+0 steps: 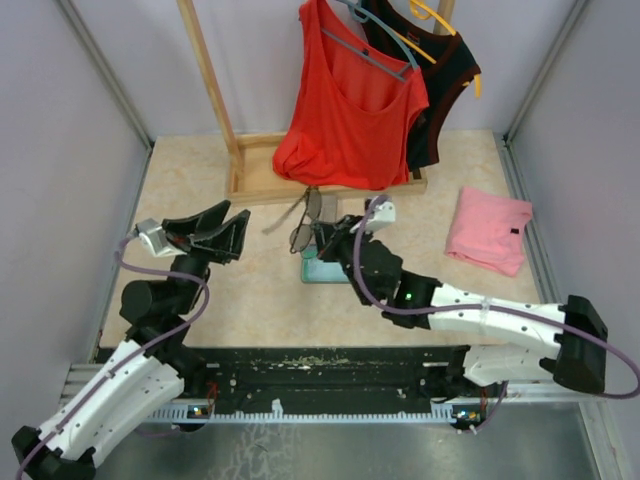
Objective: Organize the sunglasses
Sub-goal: Fold the sunglasses.
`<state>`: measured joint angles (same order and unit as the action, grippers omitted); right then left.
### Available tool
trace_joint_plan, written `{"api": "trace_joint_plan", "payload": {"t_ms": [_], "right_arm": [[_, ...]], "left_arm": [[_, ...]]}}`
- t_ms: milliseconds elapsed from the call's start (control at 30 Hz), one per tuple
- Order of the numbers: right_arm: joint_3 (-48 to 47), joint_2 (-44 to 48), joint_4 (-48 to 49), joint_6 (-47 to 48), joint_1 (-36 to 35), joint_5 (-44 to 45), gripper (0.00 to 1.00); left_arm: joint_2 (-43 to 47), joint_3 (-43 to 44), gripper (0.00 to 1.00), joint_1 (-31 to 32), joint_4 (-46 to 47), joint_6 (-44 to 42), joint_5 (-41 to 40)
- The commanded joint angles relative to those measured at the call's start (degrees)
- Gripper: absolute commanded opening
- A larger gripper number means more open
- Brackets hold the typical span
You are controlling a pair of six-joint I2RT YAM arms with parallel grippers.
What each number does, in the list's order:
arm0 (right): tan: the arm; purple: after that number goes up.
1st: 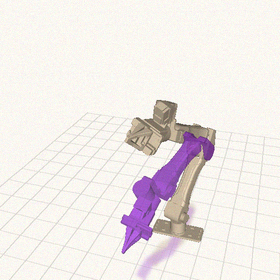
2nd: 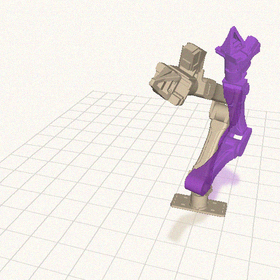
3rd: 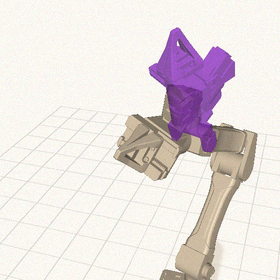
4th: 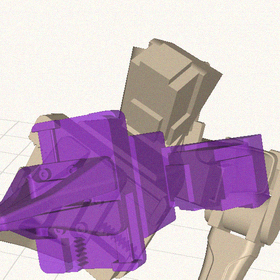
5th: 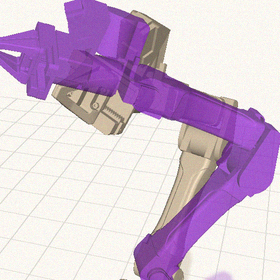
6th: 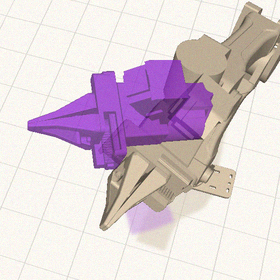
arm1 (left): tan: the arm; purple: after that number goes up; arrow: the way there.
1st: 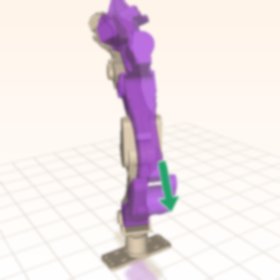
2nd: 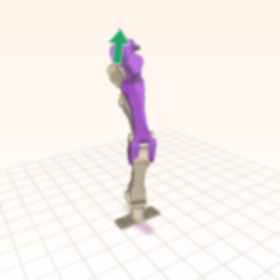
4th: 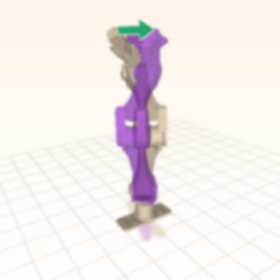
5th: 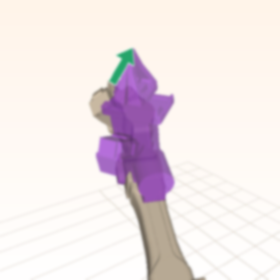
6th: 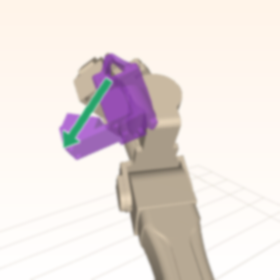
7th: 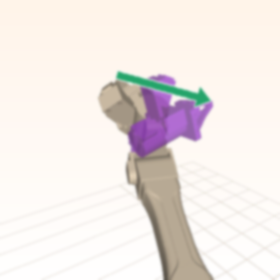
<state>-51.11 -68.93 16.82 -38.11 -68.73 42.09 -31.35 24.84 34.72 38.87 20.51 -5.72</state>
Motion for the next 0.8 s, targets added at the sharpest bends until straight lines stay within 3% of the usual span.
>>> {"api": "trace_joint_plan", "payload": {"t_ms": [0,200,367,533,667,767], "right_arm": [[3.93,8.17,-0.02,4.69,2.39,4.82,0.0],[11.8,19.1,0.2,17.12,3.74,6.02,0.0],[15.63,27.8,-3.75,19.81,5.19,-1.71,0.0],[12.38,30.29,-24.13,6.27,5.66,-0.17,0.0],[10.31,30.54,-36.28,-2.53,8.17,-1.16,0.0],[10.38,30.84,-39.18,-3.88,16.34,-11.61,0.0]], "left_arm": [[3.06,4.31,0.66,0.0,-17.16,0.03,-2.43],[0.66,12.71,0.57,0.0,-32.22,1.87,-5.7],[-4.19,15.69,0.54,0.0,-34.87,2.1,-3.01],[-11.99,16.55,0.6,0.0,-35.46,0.76,3.44],[-19.17,19.02,0.66,0.0,-33.62,-10.53,11.26],[-24.72,22.32,0.68,0.0,-34.52,-21.07,20.44]]}}
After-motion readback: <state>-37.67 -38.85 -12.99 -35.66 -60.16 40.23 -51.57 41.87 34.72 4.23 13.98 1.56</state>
